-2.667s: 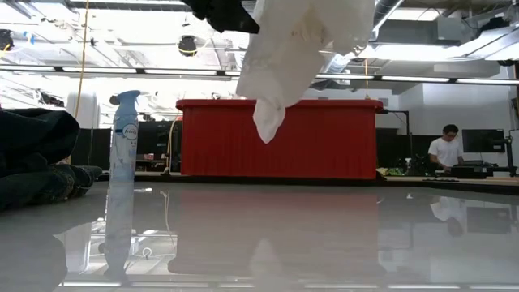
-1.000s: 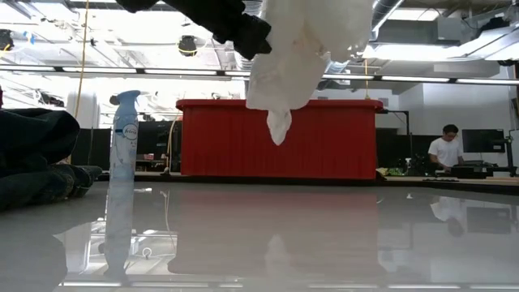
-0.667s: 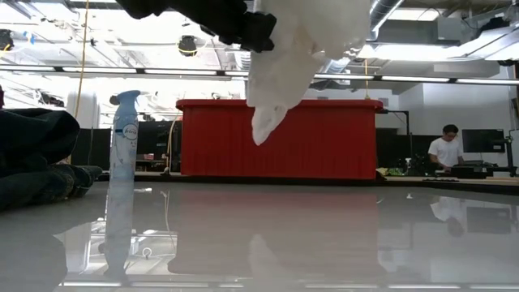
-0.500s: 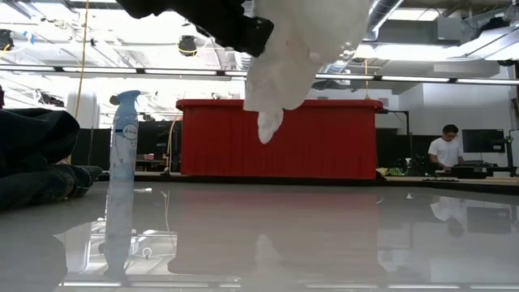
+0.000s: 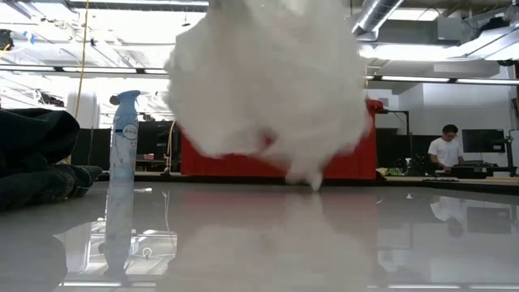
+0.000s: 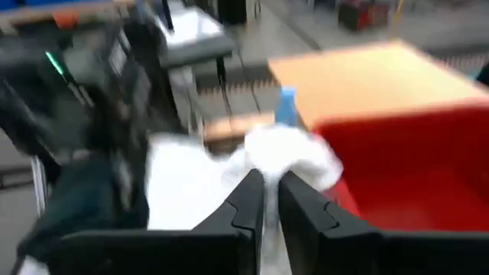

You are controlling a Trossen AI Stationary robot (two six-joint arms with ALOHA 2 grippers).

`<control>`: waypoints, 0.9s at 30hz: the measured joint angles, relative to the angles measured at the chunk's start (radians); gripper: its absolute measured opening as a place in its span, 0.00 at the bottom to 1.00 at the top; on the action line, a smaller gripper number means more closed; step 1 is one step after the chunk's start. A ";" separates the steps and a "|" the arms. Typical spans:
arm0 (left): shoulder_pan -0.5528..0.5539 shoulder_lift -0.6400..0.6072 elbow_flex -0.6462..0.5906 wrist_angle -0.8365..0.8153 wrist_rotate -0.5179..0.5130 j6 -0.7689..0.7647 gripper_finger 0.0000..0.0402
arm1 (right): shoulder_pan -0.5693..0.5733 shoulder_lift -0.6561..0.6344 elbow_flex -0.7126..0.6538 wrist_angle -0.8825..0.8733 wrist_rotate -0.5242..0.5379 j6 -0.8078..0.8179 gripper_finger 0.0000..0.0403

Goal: Fold Laundry from Bin
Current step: Fold the white dress from the red bin

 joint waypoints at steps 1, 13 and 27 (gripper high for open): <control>-0.008 -0.008 0.015 0.000 -0.017 0.036 0.01 | -0.010 0.008 0.000 -0.042 0.002 -0.015 0.17; -0.022 -0.045 0.145 -0.044 -0.102 0.221 0.02 | -0.082 0.072 0.000 -0.381 -0.164 -0.116 0.26; 0.132 -0.044 0.216 -0.158 -0.171 0.126 0.02 | 0.483 0.056 -0.099 -0.282 -0.179 -0.100 0.28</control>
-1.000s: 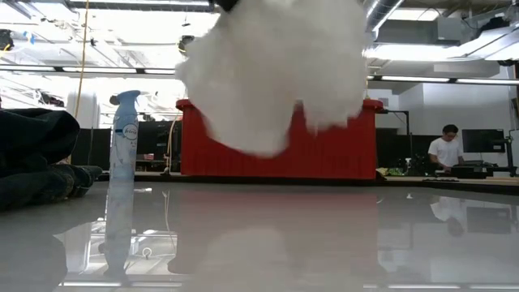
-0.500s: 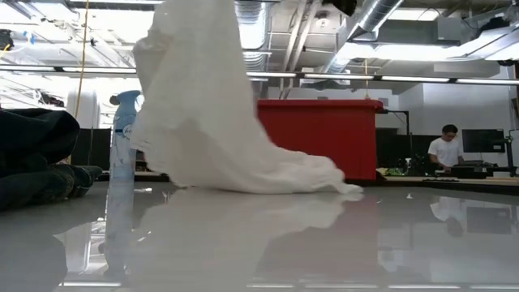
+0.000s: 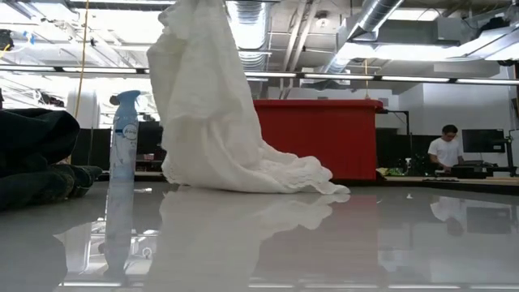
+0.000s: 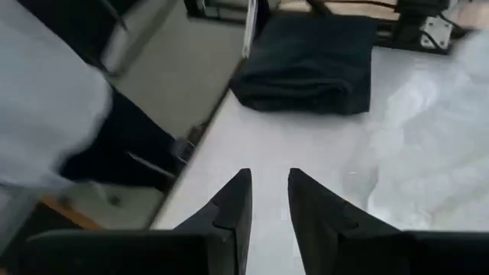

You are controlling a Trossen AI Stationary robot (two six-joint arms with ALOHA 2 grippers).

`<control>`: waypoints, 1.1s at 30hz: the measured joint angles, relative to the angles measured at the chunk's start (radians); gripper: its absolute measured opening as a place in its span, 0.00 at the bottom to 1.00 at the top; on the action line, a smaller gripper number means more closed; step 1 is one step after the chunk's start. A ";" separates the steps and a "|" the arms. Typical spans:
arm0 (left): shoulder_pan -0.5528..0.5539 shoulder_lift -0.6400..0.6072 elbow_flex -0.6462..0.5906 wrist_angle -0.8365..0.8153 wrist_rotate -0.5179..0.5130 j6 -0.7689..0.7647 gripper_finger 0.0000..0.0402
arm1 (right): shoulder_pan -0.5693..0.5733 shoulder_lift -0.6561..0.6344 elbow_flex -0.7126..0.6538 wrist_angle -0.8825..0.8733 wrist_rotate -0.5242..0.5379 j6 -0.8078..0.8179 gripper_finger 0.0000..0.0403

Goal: Fold Laundry from Bin
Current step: Fold the white dress from the red bin

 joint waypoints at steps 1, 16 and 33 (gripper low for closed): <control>0.011 0.000 0.003 0.000 -0.002 -0.001 0.02 | 0.038 0.000 -0.046 0.050 0.041 -0.024 0.28; 0.046 0.000 0.043 -0.117 -0.011 -0.003 0.02 | -0.161 -0.001 -0.656 0.924 -0.072 0.240 0.28; 0.203 0.000 0.043 -0.288 0.063 0.043 0.02 | -0.015 0.044 -0.869 1.378 0.698 0.264 0.28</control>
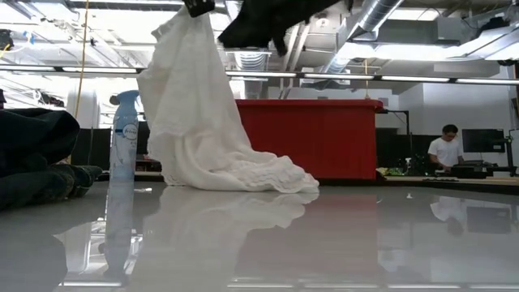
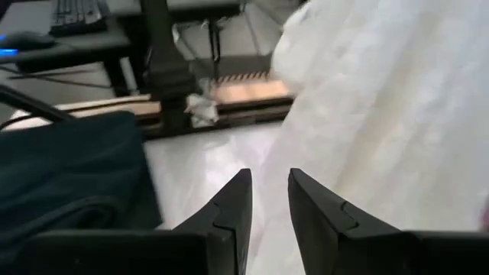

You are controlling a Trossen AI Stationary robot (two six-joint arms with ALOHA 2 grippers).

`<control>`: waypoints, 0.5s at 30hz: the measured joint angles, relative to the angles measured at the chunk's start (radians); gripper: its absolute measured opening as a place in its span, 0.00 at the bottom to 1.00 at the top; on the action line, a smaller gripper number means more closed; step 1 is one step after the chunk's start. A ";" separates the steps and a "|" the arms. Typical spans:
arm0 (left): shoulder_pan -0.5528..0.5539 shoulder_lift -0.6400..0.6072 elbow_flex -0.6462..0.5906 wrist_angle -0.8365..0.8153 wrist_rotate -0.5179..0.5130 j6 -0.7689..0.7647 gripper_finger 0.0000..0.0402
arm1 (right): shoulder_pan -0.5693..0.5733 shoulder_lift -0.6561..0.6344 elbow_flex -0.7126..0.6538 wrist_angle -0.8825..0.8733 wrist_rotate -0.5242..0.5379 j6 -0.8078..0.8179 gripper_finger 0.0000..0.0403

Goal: Fold Laundry from Bin
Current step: Fold the white dress from the red bin

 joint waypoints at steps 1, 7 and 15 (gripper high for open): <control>0.001 0.000 0.000 -0.001 0.010 0.011 0.02 | -0.003 0.020 -0.001 0.015 -0.003 0.013 0.28; 0.001 0.000 0.000 -0.007 0.046 0.032 0.02 | -0.004 0.164 0.020 0.182 0.066 0.031 0.28; 0.001 0.000 0.000 -0.070 0.064 0.016 0.02 | -0.002 0.309 0.133 0.147 0.278 0.005 0.28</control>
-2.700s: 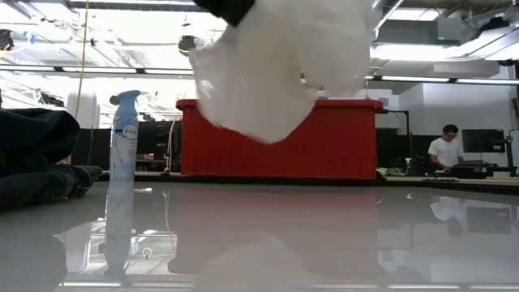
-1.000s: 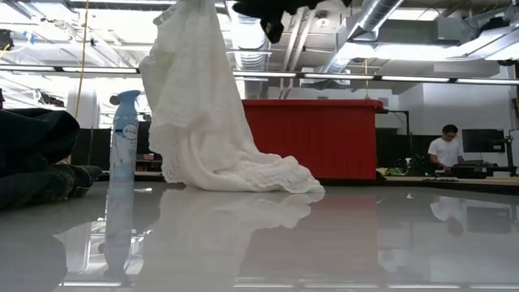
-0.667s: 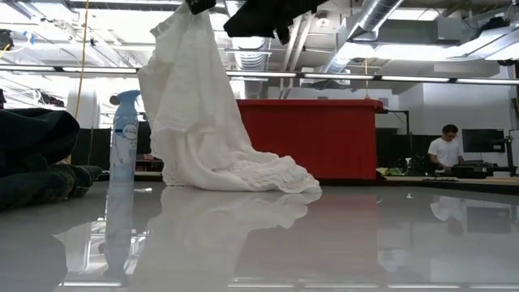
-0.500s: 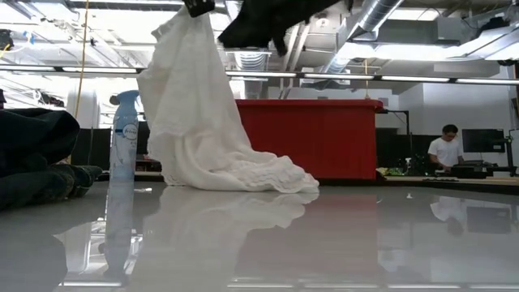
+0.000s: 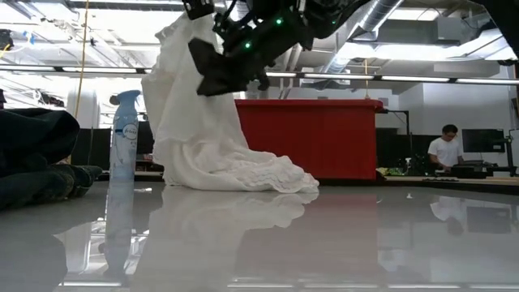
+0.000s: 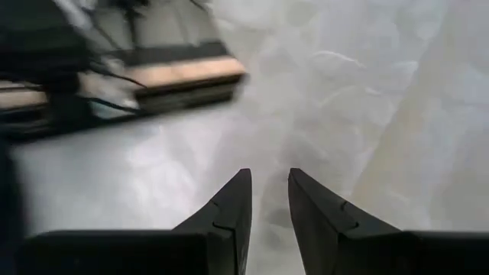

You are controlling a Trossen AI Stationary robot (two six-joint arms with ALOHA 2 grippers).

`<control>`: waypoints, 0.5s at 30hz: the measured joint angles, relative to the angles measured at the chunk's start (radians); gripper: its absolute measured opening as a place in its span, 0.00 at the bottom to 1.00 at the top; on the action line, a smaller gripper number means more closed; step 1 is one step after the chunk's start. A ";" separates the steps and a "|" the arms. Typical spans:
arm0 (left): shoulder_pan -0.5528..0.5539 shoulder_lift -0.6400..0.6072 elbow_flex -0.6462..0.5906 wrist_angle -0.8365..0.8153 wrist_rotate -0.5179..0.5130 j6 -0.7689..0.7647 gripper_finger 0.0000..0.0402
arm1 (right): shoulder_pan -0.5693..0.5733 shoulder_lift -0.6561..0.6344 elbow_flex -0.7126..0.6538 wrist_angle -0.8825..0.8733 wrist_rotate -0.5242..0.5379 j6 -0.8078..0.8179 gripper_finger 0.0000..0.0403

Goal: Fold Laundry from Bin
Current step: Fold the white dress from the red bin

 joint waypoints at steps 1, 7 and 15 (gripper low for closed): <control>0.000 0.000 0.000 -0.011 0.002 -0.006 0.02 | -0.001 0.008 0.015 -0.037 0.030 0.004 0.28; 0.000 0.000 0.000 -0.066 0.017 -0.020 0.02 | -0.048 -0.001 0.070 -0.237 0.201 0.014 0.28; 0.001 0.000 0.000 -0.120 0.110 -0.119 0.02 | -0.152 -0.010 0.092 -0.243 0.092 -0.029 0.28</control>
